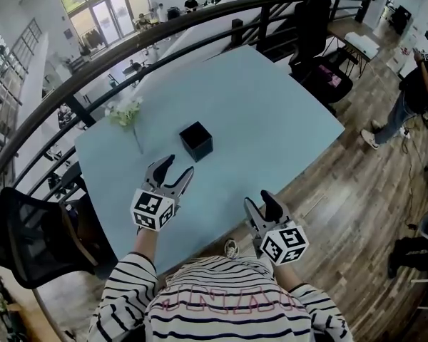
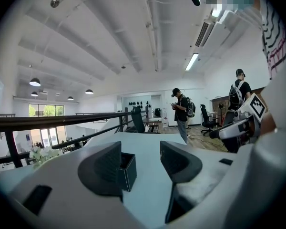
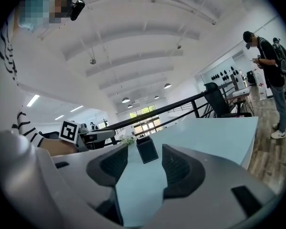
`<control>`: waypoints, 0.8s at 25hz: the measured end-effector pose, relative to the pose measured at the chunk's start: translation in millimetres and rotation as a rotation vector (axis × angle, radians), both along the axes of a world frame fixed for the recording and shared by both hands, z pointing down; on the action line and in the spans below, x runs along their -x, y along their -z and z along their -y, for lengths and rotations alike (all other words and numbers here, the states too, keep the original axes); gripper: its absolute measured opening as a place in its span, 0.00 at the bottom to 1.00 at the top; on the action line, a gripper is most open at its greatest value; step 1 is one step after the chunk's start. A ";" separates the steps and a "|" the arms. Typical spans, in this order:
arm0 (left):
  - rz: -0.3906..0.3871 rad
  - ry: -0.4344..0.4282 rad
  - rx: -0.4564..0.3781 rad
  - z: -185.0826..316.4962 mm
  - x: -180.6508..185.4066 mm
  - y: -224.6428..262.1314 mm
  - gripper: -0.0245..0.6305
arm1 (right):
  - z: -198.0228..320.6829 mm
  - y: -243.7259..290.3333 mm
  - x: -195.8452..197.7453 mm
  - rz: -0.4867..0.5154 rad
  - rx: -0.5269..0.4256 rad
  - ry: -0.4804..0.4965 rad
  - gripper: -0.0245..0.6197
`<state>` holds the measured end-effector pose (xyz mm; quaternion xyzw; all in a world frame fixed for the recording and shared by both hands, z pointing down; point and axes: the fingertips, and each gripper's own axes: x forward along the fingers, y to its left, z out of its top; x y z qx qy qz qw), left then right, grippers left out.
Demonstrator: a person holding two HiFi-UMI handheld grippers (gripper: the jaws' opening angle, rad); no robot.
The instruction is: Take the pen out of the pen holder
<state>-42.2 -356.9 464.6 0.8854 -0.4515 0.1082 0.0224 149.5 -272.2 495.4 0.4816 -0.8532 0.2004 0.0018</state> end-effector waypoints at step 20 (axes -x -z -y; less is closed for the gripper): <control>0.116 0.022 0.112 95.5 -19.2 -65.0 0.40 | 47.2 -17.5 -35.5 0.012 0.041 0.036 0.39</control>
